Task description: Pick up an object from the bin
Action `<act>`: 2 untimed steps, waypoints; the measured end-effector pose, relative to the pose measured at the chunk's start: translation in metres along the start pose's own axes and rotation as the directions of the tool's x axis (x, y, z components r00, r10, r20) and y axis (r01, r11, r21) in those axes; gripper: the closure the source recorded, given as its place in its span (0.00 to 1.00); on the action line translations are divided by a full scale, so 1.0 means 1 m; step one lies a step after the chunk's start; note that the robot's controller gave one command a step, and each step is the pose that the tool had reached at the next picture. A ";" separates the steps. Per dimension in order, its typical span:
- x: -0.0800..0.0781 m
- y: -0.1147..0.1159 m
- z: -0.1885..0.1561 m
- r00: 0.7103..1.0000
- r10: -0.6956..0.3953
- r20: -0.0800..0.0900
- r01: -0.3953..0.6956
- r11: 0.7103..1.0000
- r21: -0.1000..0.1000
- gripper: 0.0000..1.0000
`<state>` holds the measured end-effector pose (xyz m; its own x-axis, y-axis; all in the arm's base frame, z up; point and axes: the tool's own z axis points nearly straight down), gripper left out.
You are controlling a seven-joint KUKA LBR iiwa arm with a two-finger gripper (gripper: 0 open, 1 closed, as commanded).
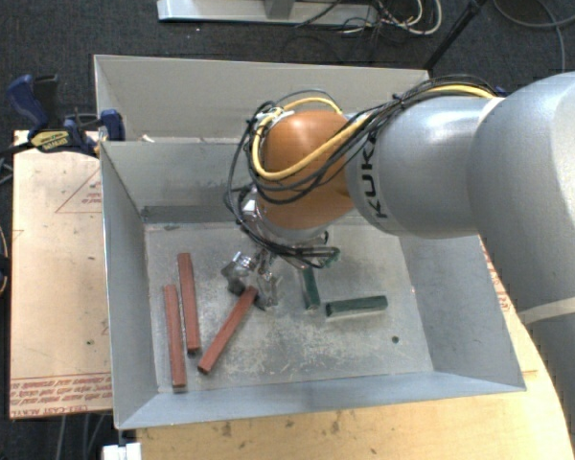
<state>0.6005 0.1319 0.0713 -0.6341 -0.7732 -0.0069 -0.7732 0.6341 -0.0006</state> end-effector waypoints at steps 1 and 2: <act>0.000 0.000 0.000 1.000 0.000 0.000 0.000 1.000 0.000 1.00; -0.017 -0.003 -0.116 1.000 -0.018 -0.002 0.018 1.000 0.000 1.00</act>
Offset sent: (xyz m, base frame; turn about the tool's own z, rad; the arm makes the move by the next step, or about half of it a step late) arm 0.0113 0.0099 0.1159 -0.0214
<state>0.6125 0.1427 0.1874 -0.6203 -0.7844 -0.0047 -0.7844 0.6203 -0.0005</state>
